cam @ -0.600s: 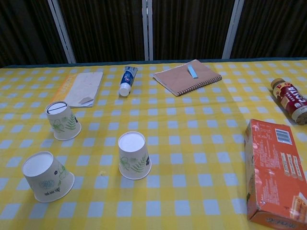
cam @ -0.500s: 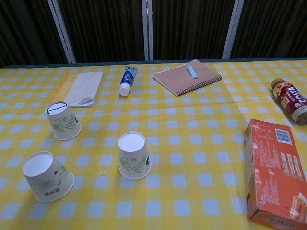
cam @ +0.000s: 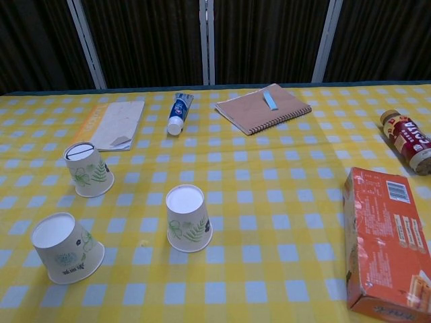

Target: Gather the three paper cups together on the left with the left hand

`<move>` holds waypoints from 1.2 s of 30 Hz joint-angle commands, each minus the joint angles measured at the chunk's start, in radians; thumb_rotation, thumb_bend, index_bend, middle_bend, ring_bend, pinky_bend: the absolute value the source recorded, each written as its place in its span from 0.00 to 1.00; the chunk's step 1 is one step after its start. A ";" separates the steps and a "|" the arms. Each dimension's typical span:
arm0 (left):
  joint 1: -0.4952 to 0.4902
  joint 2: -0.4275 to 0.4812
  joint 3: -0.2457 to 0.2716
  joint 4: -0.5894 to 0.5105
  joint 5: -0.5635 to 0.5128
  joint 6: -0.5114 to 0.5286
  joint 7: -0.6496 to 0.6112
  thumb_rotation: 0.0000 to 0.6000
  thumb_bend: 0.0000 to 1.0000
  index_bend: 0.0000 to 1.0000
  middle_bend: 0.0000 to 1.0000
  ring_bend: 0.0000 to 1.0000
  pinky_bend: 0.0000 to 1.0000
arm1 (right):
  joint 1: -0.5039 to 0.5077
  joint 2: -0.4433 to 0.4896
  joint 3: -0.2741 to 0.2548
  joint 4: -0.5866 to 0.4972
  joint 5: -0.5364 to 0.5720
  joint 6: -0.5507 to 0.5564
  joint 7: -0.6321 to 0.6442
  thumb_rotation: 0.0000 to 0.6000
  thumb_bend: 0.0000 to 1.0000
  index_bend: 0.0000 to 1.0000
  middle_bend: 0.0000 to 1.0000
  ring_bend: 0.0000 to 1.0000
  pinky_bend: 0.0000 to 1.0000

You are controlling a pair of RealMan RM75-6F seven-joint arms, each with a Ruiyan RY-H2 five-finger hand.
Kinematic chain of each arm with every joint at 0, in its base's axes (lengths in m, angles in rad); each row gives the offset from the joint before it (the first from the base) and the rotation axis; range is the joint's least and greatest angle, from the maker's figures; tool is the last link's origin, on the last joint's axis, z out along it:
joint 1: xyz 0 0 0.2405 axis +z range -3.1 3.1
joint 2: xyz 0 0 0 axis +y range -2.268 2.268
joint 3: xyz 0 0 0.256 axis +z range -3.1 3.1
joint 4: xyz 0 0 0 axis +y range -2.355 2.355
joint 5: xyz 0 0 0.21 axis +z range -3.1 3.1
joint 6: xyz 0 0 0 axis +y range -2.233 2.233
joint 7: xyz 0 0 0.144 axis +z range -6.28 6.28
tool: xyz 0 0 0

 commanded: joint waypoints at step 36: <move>-0.149 -0.034 0.054 -0.239 0.072 -0.337 0.335 1.00 0.26 0.14 0.00 0.00 0.00 | -0.007 0.012 -0.003 -0.008 0.002 0.004 0.021 1.00 0.13 0.04 0.00 0.00 0.00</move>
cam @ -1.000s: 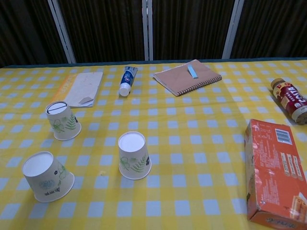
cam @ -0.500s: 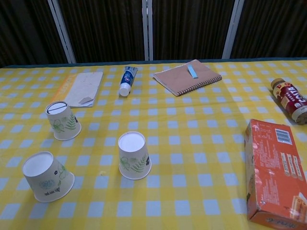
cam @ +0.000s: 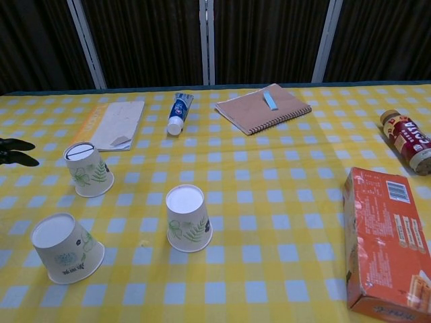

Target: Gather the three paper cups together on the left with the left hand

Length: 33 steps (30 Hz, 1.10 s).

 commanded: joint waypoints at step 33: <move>-0.097 -0.122 -0.027 -0.093 -0.118 -0.120 0.233 1.00 0.35 0.40 0.00 0.00 0.00 | -0.004 0.014 0.003 -0.005 -0.002 0.010 0.035 1.00 0.13 0.04 0.00 0.00 0.00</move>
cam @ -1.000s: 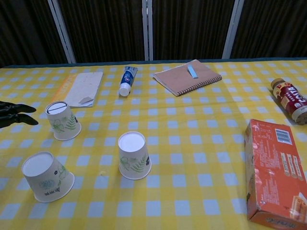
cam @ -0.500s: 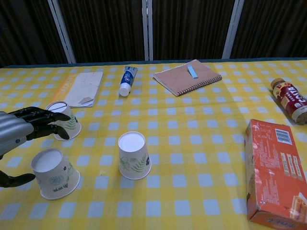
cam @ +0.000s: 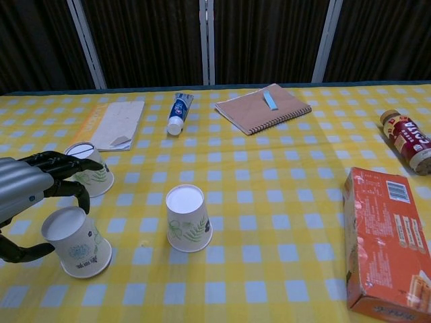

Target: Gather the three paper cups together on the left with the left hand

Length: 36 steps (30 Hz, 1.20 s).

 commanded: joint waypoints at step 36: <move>-0.086 0.129 -0.170 0.207 -0.204 -0.022 -0.245 1.00 0.35 0.39 0.00 0.00 0.00 | 0.004 -0.009 -0.003 0.004 -0.002 -0.009 -0.014 1.00 0.13 0.04 0.00 0.00 0.00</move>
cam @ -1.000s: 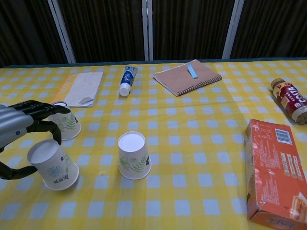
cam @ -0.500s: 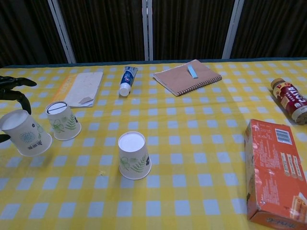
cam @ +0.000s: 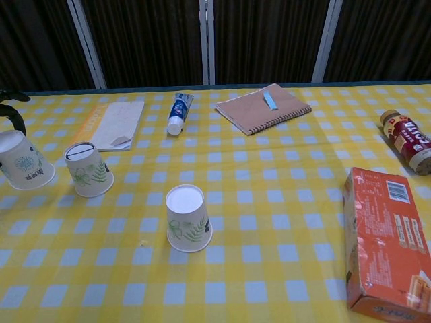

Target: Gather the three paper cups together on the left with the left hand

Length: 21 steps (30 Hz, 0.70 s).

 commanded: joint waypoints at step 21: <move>-0.109 -0.119 -0.034 0.118 -0.123 -0.067 0.120 1.00 0.34 0.37 0.00 0.00 0.00 | 0.004 -0.005 0.001 0.008 0.004 -0.007 0.008 1.00 0.13 0.04 0.00 0.00 0.00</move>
